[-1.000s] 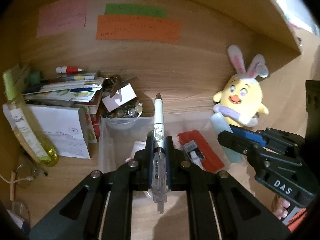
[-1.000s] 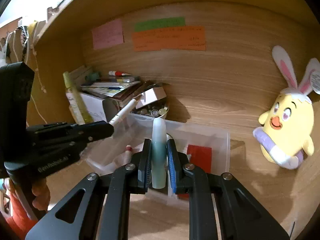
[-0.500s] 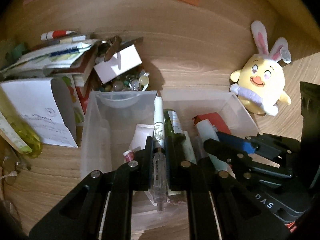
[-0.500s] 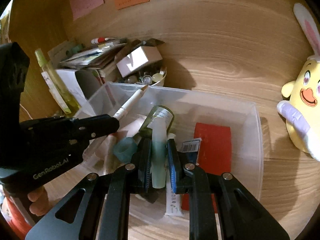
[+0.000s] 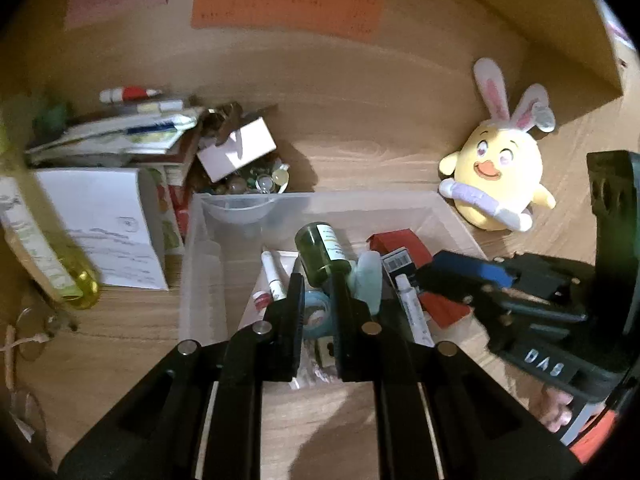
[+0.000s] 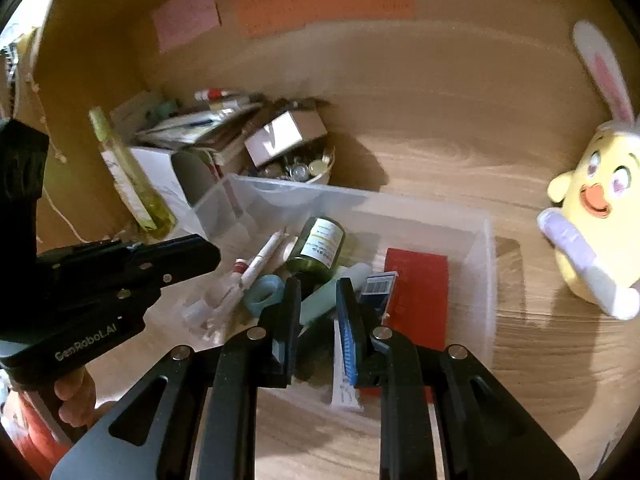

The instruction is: Organize objects

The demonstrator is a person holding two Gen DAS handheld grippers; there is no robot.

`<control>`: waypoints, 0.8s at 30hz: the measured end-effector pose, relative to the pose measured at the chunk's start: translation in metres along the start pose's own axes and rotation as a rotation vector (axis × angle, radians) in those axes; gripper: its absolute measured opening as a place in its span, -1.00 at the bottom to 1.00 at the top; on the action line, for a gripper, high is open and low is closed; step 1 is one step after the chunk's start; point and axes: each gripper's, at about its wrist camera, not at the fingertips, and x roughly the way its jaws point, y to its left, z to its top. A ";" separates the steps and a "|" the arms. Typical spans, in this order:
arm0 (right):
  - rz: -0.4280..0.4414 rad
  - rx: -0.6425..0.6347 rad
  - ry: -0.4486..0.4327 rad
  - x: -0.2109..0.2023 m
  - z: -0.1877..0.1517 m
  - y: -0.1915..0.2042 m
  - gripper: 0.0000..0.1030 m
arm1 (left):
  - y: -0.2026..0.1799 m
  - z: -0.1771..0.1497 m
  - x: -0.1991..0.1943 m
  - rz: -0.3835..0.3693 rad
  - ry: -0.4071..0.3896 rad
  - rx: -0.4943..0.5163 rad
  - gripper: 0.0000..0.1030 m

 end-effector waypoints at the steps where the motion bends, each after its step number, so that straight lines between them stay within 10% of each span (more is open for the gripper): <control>1: -0.006 -0.006 -0.014 -0.007 -0.002 0.001 -0.68 | -0.001 -0.003 -0.006 0.003 -0.014 0.003 -0.80; 7: -0.027 -0.015 -0.094 -0.044 -0.016 0.005 -0.55 | -0.006 -0.018 -0.036 0.004 -0.074 0.014 -0.61; 12: -0.062 0.004 -0.154 -0.062 -0.036 0.003 0.04 | -0.014 -0.034 -0.053 0.032 -0.132 0.032 0.32; 24: -0.050 0.046 -0.143 -0.069 -0.072 -0.004 0.45 | -0.022 -0.063 -0.060 0.033 -0.139 0.027 0.72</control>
